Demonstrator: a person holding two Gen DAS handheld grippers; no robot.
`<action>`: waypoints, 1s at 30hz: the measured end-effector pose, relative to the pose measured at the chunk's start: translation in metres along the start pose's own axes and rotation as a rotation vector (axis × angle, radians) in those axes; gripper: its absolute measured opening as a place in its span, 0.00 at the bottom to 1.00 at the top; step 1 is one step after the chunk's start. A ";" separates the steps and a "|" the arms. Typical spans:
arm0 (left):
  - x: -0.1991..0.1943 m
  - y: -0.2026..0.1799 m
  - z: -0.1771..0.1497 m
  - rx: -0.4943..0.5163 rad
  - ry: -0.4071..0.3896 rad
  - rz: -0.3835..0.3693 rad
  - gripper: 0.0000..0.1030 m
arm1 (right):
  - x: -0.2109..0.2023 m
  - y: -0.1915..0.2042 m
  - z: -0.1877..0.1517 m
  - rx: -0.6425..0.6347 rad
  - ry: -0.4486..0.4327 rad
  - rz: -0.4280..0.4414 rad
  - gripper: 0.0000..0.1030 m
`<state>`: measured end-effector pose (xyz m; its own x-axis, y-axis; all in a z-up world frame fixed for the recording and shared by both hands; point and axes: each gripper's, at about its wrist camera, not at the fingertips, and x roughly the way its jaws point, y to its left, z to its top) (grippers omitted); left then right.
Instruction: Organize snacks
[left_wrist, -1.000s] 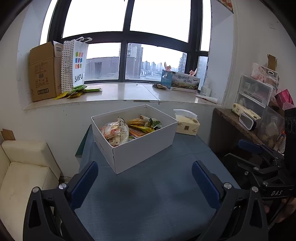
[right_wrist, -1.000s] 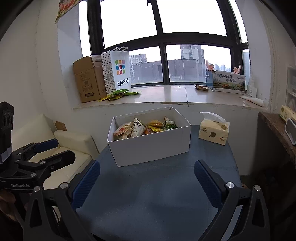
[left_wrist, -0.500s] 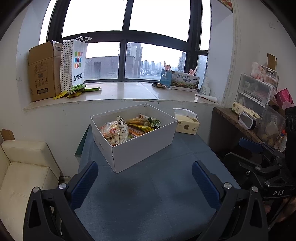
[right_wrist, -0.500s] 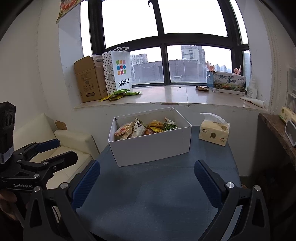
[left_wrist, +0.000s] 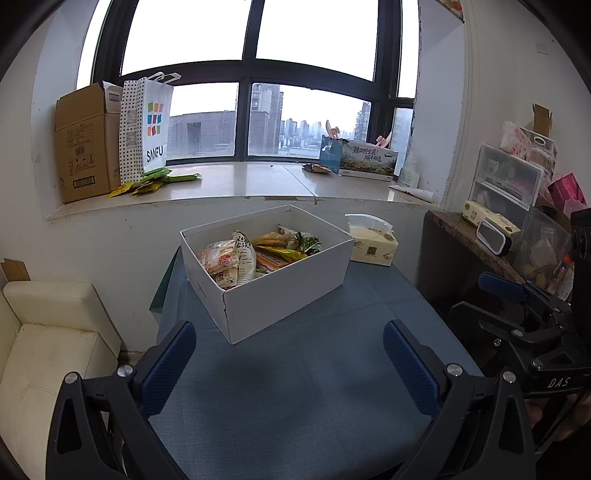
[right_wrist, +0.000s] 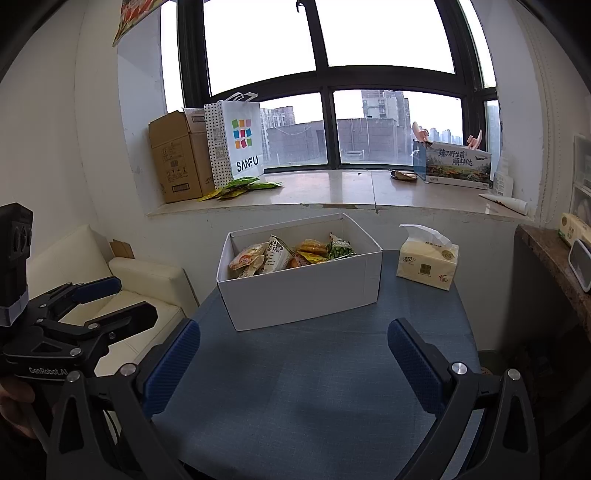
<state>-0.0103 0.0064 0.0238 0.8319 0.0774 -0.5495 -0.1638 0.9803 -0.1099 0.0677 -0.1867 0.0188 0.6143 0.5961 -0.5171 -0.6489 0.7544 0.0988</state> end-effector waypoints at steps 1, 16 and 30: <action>0.000 0.000 0.000 0.000 0.001 0.000 1.00 | 0.000 0.000 0.000 0.000 0.000 0.000 1.00; 0.000 -0.001 0.000 0.002 0.001 0.001 1.00 | -0.001 0.002 0.000 -0.002 -0.002 0.001 1.00; -0.001 -0.001 0.000 0.001 0.004 0.004 1.00 | -0.002 0.002 0.000 -0.004 -0.002 0.005 1.00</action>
<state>-0.0111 0.0053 0.0247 0.8293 0.0806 -0.5530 -0.1665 0.9802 -0.1068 0.0648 -0.1864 0.0197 0.6121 0.6000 -0.5151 -0.6537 0.7505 0.0974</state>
